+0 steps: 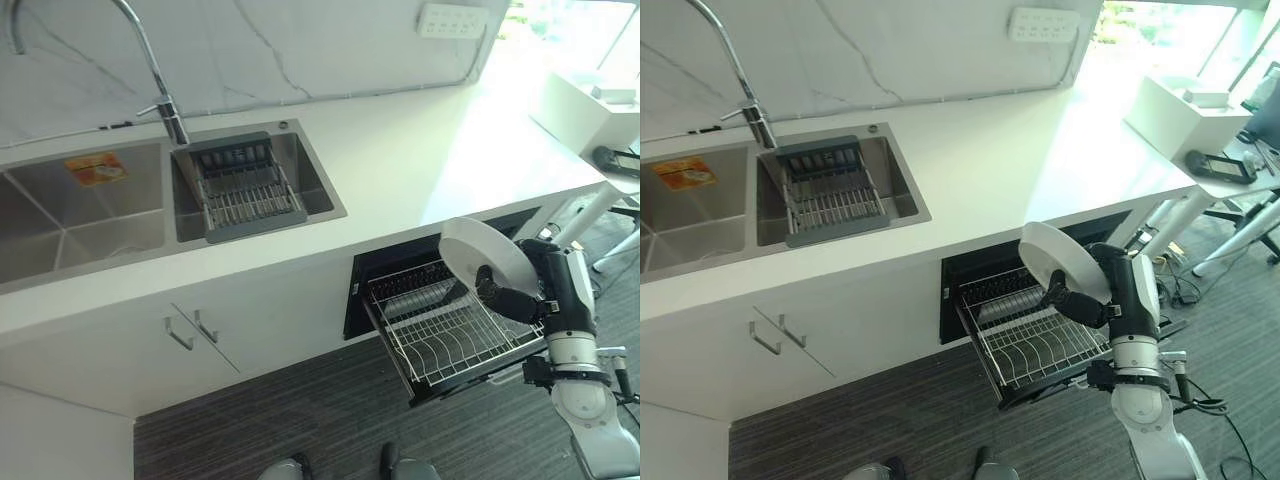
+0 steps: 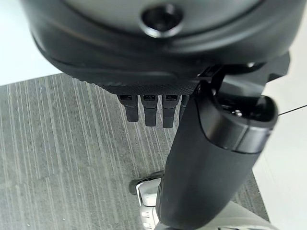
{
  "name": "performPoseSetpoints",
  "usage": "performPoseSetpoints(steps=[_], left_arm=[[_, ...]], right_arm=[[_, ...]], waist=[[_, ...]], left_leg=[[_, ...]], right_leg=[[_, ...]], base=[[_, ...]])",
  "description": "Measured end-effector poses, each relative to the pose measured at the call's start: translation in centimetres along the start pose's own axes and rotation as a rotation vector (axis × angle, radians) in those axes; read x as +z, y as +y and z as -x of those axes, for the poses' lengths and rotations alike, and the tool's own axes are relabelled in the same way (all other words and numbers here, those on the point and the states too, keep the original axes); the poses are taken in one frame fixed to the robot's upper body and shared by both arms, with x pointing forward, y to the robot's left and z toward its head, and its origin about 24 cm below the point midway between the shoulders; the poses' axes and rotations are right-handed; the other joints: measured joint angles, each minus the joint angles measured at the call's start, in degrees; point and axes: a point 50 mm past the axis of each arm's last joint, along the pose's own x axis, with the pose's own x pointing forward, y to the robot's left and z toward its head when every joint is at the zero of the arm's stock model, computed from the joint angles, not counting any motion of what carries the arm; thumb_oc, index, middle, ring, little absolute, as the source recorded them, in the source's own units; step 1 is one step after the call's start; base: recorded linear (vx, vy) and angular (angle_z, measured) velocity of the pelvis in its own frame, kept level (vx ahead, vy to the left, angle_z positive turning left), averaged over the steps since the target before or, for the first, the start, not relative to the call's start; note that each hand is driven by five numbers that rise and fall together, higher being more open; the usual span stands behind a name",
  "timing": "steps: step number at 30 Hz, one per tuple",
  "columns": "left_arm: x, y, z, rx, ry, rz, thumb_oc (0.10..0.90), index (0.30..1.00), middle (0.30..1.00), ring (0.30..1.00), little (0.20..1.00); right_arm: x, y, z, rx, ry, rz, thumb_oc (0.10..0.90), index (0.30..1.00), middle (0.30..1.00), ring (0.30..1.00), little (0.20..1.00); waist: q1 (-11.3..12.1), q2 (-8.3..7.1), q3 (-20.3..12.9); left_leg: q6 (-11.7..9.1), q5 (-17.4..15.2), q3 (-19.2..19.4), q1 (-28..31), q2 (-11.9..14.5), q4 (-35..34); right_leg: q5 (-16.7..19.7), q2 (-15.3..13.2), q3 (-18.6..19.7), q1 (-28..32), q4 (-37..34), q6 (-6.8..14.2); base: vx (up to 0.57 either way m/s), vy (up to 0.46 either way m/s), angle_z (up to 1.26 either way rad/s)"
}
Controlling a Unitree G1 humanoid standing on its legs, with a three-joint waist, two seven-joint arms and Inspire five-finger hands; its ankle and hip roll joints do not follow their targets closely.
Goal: Place the dishes in the dishwasher.
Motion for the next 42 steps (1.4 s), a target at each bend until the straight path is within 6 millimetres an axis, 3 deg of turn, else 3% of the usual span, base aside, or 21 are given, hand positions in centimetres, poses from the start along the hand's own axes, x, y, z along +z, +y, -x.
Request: performPoseSetpoints(steps=[4, 8, 11, 13, 19, 23, 27, 34, 38, 42], left_arm=[[0.0, 0.0, 0.0, 0.000, 0.001, -0.002, 0.800, 0.900, 0.900, 0.900, 0.900], [-0.1, 0.0, 0.0, -0.002, 0.006, -0.004, 0.800, 0.900, 0.900, 0.900, 0.900], [-0.1, -0.4, 0.1, -0.016, 0.005, -0.039, 0.800, 0.900, 0.900, 0.900, 0.900], [0.4, -0.6, 0.0, -0.022, -0.013, -0.067, 0.800, 0.900, 0.900, 0.900, 0.900], [0.1, -0.7, 0.1, -0.033, 0.017, -0.098, 0.800, 0.900, 0.900, 0.900, 0.900], [0.7, -0.9, 0.1, -0.040, -0.007, -0.102, 0.800, 0.900, 0.900, 0.900, 0.900], [0.9, -1.0, 0.1, -0.044, -0.016, -0.110, 0.800, 0.900, 0.900, 0.900, 0.900], [1.0, -1.0, 0.1, -0.048, -0.008, -0.133, 0.800, 0.900, 0.900, 0.900, 0.900], [2.0, -1.0, 0.1, -0.053, -0.047, -0.158, 0.800, 0.900, 0.900, 0.900, 0.900], [3.7, -0.5, 0.2, -0.064, -0.089, -0.198, 0.800, 0.900, 0.900, 0.900, 0.900]], right_arm=[[-0.8, -0.3, 0.0, -0.021, 0.037, 0.030, 0.400, 0.300, 0.300, 0.300, 0.300], [-4.5, 0.0, 0.9, 0.002, 0.232, 0.093, 0.400, 0.300, 0.300, 0.300, 0.300], [-6.4, 1.7, 1.7, 0.078, 0.319, 0.113, 0.400, 0.300, 0.300, 0.300, 0.300], [-7.4, 2.6, 2.2, 0.119, 0.365, 0.128, 0.400, 0.300, 0.300, 0.300, 0.300], [-7.8, 3.5, 0.8, 0.079, 0.354, 0.239, 0.400, 0.300, 0.300, 0.300, 0.300], [-9.2, 3.7, 0.1, 0.044, 0.389, 0.397, 0.400, 0.300, 0.300, 0.300, 0.300], [-8.9, 3.8, -0.8, 0.032, 0.347, 0.482, 0.400, 0.300, 0.300, 0.300, 0.300], [-9.9, 3.8, -1.6, 0.032, 0.368, 0.563, 0.400, 0.300, 0.300, 0.300, 0.300], [-10.3, 3.4, -2.2, 0.038, 0.390, 0.613, 0.400, 0.300, 0.300, 0.300, 0.300], [-10.4, 3.2, -3.9, 0.027, 0.414, 0.662, 0.400, 0.300, 0.300, 0.300, 0.300]], waist=[[-0.86, 0.04, -0.02], [-0.65, 0.29, -0.05], [-0.46, 1.12, -0.22], [0.97, 1.54, -0.20], [2.71, 2.22, -0.02], [5.35, 3.22, 0.52], [6.00, 4.47, 1.31], [8.10, 4.34, 1.73], [8.70, 4.83, 3.79], [9.05, 6.78, 5.74]], left_leg=[[0.07, -0.06, 0.28, 0.15, 0.04, 0.03], [0.13, -0.06, 0.32, 0.34, 0.03, -0.03], [0.14, -0.04, 0.23, 0.55, 0.03, -0.11], [0.20, 0.00, 0.15, 0.45, 0.00, -0.22], [0.41, 0.21, -0.46, 0.05, -0.40, -0.16], [0.57, 0.44, -1.62, -0.97, -0.70, 0.14], [0.91, 0.94, -2.93, -1.75, -1.47, -0.04], [0.96, 1.26, -4.03, -1.60, -2.15, -0.83], [1.10, 1.35, -4.24, -1.56, -2.39, -0.82], [1.22, 1.63, -4.41, -2.10, -2.71, -0.85]], right_leg=[[-0.03, -0.01, 0.24, -0.25, -0.03, 0.11], [0.05, -0.02, 0.19, 0.23, -0.07, 0.32], [0.06, -0.03, 0.10, 0.55, -0.06, 0.32], [0.07, -0.11, -0.05, 0.49, 0.02, 0.30], [0.07, -0.50, -0.65, 0.46, 0.11, 0.30], [0.04, -0.81, -2.02, 0.43, 0.09, 0.37], [-0.10, -1.38, -3.47, 0.56, 0.12, 0.66], [-0.21, -1.81, -4.77, 1.33, -0.21, 0.83], [-0.24, -2.03, -5.00, 1.55, -0.16, 0.92], [-0.22, -2.35, -5.09, 0.89, 0.19, 0.98]], base=[[0.02, -0.013, -0.03], [0.04, -0.019, 0.01], [0.05, -0.033, 0.01], [0.03, -0.024, 0.04], [0.01, -0.005, 0.07], [0.02, -0.015, 0.17], [0.02, -0.016, 0.19], [0.01, -0.006, 0.08], [0.00, -0.009, 0.05], [-0.11, 0.010, 0.02]])
